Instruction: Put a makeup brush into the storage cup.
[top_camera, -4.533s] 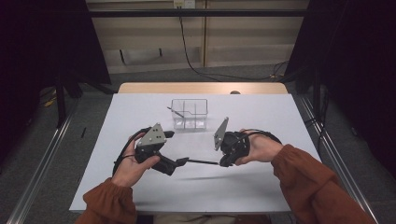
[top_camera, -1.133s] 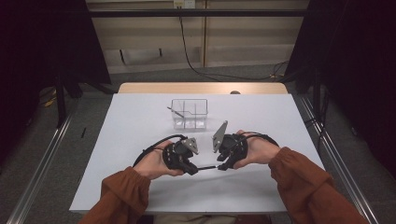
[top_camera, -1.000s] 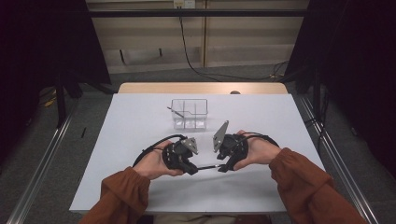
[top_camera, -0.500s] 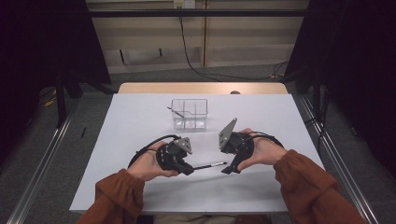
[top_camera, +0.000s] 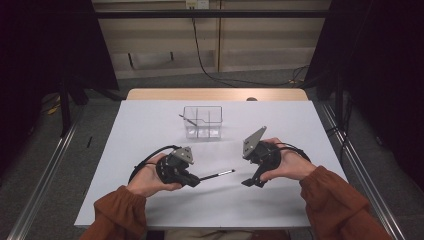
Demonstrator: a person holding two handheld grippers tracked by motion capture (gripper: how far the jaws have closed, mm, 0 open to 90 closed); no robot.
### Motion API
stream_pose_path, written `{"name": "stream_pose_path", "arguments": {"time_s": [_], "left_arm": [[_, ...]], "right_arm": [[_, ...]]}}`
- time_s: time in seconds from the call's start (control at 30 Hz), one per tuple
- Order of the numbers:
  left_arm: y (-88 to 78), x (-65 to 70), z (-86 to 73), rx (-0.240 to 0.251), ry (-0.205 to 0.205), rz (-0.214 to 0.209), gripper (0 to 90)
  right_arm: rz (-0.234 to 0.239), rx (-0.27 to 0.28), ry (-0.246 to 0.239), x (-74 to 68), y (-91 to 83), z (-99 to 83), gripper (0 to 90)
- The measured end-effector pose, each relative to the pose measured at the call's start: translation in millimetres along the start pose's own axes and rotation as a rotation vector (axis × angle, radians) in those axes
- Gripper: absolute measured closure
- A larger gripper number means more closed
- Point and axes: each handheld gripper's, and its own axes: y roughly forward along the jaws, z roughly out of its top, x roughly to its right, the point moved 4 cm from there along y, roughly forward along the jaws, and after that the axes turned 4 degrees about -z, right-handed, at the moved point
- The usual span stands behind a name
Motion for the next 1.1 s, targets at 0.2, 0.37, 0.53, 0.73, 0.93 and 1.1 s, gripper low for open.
{"name": "stream_pose_path", "arguments": {"time_s": [0.2,0.37,0.53,0.73,0.93,1.1], "left_arm": [[-1.9,1.5,-4.2,0.025,-0.011,0.005,84.1],[-2.6,0.9,-8.5,0.053,-0.025,0.006,84.1],[0.0,3.2,-9.4,0.086,-0.029,0.004,84.1],[-5.5,1.8,-9.7,0.140,-0.036,0.017,84.1],[-6.9,1.2,-18.4,0.181,-0.067,0.035,84.1],[-13.6,0.6,-21.5,0.236,-0.070,0.046,84.1]], "right_arm": [[-0.008,0.012,0.011,-3.8,-0.1,-5.4,9.6],[-0.017,0.042,0.028,-3.8,-2.3,-10.6,9.7],[-0.015,0.065,0.051,-5.2,-2.5,-16.5,9.7],[-0.009,0.095,0.067,-9.2,0.3,-21.2,9.7],[-0.002,0.147,0.093,-11.5,-2.9,-25.6,8.9],[-0.008,0.197,0.126,-12.4,-4.7,-31.0,9.1]]}}
